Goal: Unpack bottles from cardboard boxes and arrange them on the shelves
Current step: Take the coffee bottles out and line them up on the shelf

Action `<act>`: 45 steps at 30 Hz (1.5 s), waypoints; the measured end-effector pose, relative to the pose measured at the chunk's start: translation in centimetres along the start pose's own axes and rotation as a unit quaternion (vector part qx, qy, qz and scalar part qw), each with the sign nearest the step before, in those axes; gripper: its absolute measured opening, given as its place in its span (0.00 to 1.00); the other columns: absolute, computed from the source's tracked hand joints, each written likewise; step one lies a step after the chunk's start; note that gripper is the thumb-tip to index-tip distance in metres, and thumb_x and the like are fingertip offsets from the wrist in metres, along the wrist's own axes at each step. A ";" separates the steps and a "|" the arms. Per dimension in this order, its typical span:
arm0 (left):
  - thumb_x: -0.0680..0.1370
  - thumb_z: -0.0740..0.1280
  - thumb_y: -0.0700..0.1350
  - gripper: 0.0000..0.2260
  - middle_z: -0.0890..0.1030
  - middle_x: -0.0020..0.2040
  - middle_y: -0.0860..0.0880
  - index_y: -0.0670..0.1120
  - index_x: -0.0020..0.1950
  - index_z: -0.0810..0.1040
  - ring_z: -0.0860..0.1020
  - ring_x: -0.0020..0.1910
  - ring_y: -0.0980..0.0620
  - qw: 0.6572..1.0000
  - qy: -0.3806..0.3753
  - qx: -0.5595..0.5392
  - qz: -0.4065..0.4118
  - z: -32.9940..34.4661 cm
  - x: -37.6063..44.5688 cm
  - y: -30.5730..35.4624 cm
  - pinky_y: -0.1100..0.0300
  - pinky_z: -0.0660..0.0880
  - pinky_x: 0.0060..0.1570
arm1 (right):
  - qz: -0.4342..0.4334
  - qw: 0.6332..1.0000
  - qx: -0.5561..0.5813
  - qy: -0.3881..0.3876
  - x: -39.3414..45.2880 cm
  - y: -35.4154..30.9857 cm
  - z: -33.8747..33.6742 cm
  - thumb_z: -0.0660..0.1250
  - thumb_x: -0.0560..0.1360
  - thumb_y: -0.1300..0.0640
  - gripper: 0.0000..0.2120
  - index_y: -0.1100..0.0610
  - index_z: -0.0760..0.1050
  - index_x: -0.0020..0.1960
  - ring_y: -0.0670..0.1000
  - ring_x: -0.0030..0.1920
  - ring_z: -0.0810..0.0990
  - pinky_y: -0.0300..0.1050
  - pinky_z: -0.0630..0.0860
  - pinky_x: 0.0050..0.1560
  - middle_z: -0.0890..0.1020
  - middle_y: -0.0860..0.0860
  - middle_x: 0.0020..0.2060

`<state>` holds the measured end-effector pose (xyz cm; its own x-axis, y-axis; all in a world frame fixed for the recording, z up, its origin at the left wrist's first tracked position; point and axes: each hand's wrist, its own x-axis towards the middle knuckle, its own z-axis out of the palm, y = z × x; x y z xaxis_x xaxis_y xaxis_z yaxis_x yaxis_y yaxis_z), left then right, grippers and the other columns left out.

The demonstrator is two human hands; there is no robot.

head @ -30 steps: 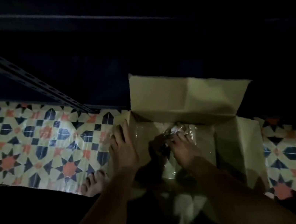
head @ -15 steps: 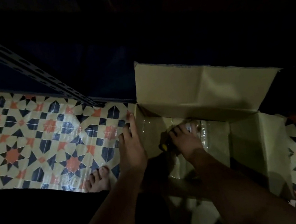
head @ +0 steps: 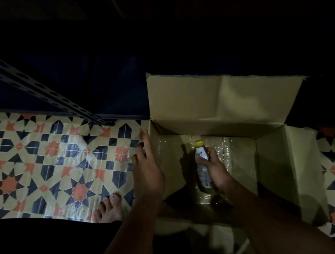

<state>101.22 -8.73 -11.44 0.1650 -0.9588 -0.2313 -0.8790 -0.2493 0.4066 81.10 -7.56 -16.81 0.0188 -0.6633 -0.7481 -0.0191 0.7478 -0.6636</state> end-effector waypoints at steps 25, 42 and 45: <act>0.80 0.66 0.38 0.15 0.81 0.56 0.50 0.46 0.67 0.78 0.74 0.56 0.50 0.949 -0.020 -0.103 0.296 -41.9 -7.1 23.4 0.49 0.76 0.57 | -0.294 0.947 -0.004 0.131 -41.1 -38.0 -1.0 0.75 0.69 0.69 0.19 0.52 0.72 0.51 0.47 0.36 0.77 0.44 0.76 0.37 0.78 0.50 0.37; 0.82 0.67 0.42 0.09 0.80 0.58 0.46 0.42 0.61 0.81 0.78 0.57 0.46 0.726 0.017 -0.054 0.685 -67.6 -6.6 47.4 0.49 0.76 0.58 | -0.553 0.776 0.044 0.301 -62.4 -62.6 -8.9 0.78 0.67 0.61 0.17 0.59 0.72 0.50 0.58 0.42 0.82 0.59 0.80 0.45 0.80 0.58 0.41; 0.82 0.68 0.45 0.09 0.80 0.59 0.49 0.44 0.59 0.82 0.78 0.59 0.50 0.712 -0.026 -0.029 0.701 -67.5 -5.3 49.0 0.51 0.76 0.59 | -0.547 0.765 0.060 0.334 -62.1 -64.1 -10.7 0.78 0.67 0.62 0.17 0.58 0.73 0.50 0.57 0.41 0.82 0.56 0.80 0.43 0.81 0.57 0.40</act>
<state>87.52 -25.08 69.32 -0.8750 -0.2640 0.4058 -0.1429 0.9417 0.3046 70.46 -14.58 72.17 -0.5577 -0.7300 0.3951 -0.2653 -0.2943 -0.9182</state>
